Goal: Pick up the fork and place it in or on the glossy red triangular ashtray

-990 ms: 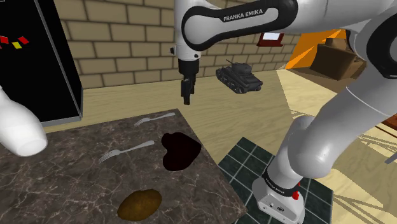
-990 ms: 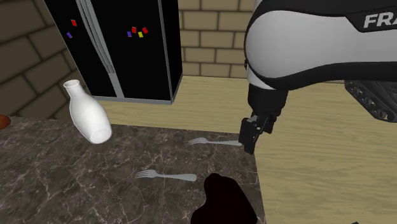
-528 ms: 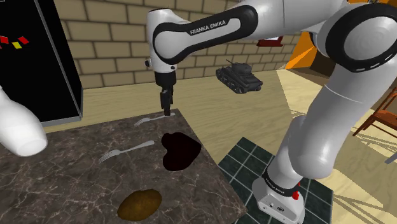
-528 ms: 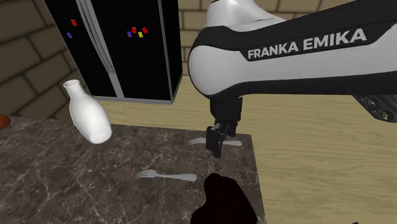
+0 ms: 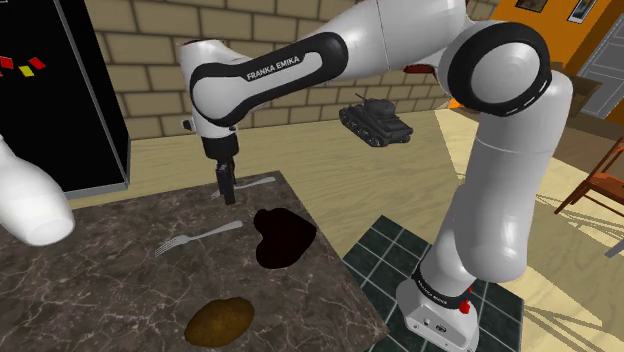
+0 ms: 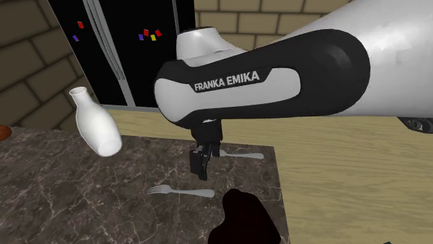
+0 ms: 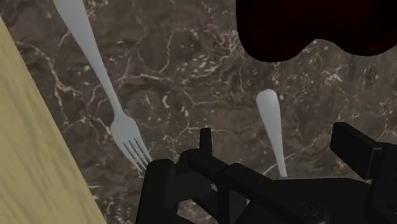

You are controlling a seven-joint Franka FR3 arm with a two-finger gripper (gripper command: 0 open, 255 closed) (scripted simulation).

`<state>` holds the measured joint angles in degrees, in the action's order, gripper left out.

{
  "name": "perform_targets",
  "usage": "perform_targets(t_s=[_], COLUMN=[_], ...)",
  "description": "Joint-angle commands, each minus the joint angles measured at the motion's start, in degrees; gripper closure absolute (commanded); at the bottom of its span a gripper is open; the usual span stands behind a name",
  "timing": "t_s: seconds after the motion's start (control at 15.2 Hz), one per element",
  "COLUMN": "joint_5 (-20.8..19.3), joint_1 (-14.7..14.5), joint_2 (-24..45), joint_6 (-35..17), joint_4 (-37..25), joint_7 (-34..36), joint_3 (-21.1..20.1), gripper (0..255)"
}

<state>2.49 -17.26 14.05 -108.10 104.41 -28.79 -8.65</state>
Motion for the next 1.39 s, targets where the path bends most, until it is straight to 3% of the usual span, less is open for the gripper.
perform_targets(t_s=[0.0,0.33,0.86,1.32], joint_5=[-0.08,-0.83,-0.95,-0.95], joint_1=[-1.08,-3.76,-4.01,-4.01], joint_2=[3.46,12.00,13.10,13.10], joint_6=[-0.27,0.31,-5.13,-5.13], joint_4=[-2.81,-11.01,-6.67,-6.67], joint_7=[-1.14,-4.12,-4.06,-4.06], joint_3=[-1.05,-3.35,-3.33,-3.33], gripper=[0,0,0,0])
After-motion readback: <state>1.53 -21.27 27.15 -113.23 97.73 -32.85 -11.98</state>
